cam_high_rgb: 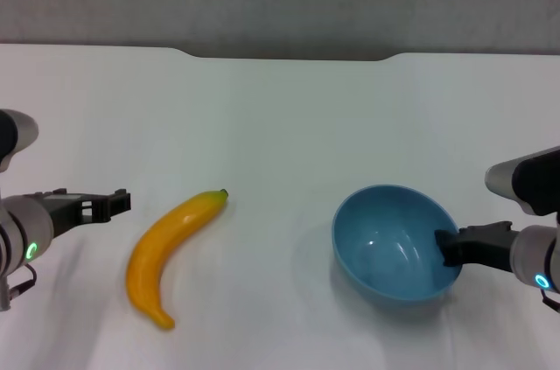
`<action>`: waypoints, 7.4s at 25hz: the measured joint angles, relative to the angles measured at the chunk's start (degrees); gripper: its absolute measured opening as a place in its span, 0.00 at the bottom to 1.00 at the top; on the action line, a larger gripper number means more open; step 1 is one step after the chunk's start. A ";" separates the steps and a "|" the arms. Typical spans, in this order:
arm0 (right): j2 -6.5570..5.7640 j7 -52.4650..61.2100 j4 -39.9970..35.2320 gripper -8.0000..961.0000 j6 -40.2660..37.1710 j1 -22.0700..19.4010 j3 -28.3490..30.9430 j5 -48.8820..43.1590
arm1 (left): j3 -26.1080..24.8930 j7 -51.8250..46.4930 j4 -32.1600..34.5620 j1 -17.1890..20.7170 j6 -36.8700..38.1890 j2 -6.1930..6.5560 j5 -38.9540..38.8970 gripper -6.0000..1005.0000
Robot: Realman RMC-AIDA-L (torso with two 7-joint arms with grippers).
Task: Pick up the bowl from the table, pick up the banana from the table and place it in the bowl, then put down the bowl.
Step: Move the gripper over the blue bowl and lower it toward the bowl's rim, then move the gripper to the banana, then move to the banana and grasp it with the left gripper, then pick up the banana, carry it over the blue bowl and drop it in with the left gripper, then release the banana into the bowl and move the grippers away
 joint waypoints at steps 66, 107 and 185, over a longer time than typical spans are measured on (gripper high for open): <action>-0.18 -1.55 11.08 0.05 -3.04 -3.12 1.02 -0.09 | 9.19 0.00 22.36 -6.52 -15.38 -0.35 -2.78 0.74; -0.04 -1.71 9.13 0.05 -5.95 -1.96 -0.50 2.43 | 8.89 -0.11 -5.19 4.31 -19.38 0.64 -19.99 0.53; -0.10 -24.34 -33.13 0.05 3.91 31.87 2.30 43.29 | 1.06 -1.21 -1.41 4.77 -15.59 -0.02 -1.65 0.89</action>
